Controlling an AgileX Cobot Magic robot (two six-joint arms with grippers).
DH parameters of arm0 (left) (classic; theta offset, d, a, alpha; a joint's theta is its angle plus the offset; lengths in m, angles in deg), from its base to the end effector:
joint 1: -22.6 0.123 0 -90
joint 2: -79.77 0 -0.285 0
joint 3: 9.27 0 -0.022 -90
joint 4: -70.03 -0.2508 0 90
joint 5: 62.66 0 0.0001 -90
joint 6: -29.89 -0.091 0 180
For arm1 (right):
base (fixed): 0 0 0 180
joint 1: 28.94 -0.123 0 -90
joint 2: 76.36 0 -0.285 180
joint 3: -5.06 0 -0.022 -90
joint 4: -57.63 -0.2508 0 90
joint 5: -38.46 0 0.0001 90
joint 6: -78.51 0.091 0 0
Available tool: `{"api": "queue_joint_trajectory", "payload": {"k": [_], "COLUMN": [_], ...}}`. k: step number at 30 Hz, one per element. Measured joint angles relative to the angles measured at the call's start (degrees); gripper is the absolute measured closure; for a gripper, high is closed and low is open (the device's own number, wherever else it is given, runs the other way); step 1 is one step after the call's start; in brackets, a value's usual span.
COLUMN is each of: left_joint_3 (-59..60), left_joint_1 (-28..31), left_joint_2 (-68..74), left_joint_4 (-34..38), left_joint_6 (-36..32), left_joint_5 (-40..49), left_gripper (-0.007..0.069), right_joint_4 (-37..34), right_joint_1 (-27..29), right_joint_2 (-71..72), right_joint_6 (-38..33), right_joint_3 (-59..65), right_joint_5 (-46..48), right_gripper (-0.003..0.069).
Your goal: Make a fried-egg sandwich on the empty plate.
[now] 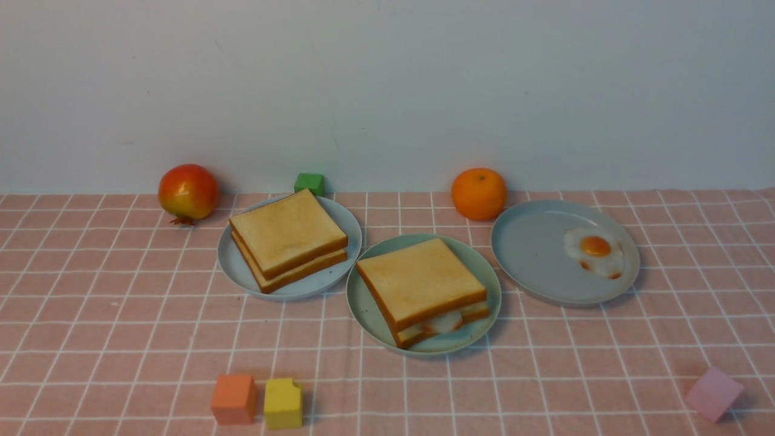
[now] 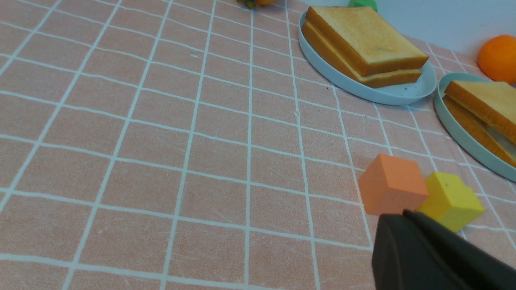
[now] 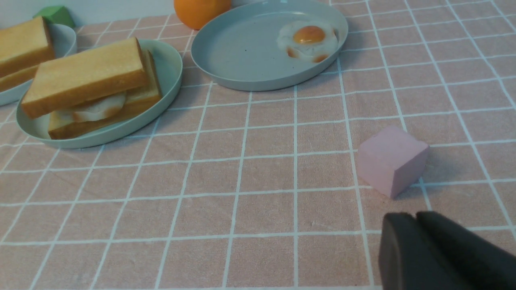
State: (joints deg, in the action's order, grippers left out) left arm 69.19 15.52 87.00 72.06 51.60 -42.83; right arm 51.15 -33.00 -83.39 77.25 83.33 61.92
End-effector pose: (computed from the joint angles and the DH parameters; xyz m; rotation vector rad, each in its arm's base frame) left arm 0.0528 -0.0077 0.1752 -0.2590 1.8408 -0.3849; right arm 0.0510 0.0077 0.1712 -0.0202 1.8981 0.1465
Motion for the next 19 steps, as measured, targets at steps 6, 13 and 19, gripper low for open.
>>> {"api": "queue_joint_trajectory", "payload": {"k": [6, 13, 19], "left_joint_3": [0.0, 0.0, 0.0], "left_joint_1": [0.0, 0.0, 0.0], "left_joint_2": [0.0, 0.0, 0.0], "left_joint_4": [0.0, 0.0, 0.0], "left_joint_6": [0.0, 0.0, 0.0], "left_joint_5": [0.0, 0.0, 0.0], "left_gripper": [0.0604, 0.0601, 0.0601], "right_joint_4": [0.0, 0.0, 0.0], "right_joint_1": [0.0, 0.0, 0.0], "right_joint_2": [0.0, 0.0, 0.0], "right_joint_6": [0.0, 0.0, 0.0], "right_joint_3": [0.0, 0.0, 0.0], "right_joint_5": [0.0, 0.0, 0.0], "right_gripper": [0.0573, 0.0564, 0.0563]}}
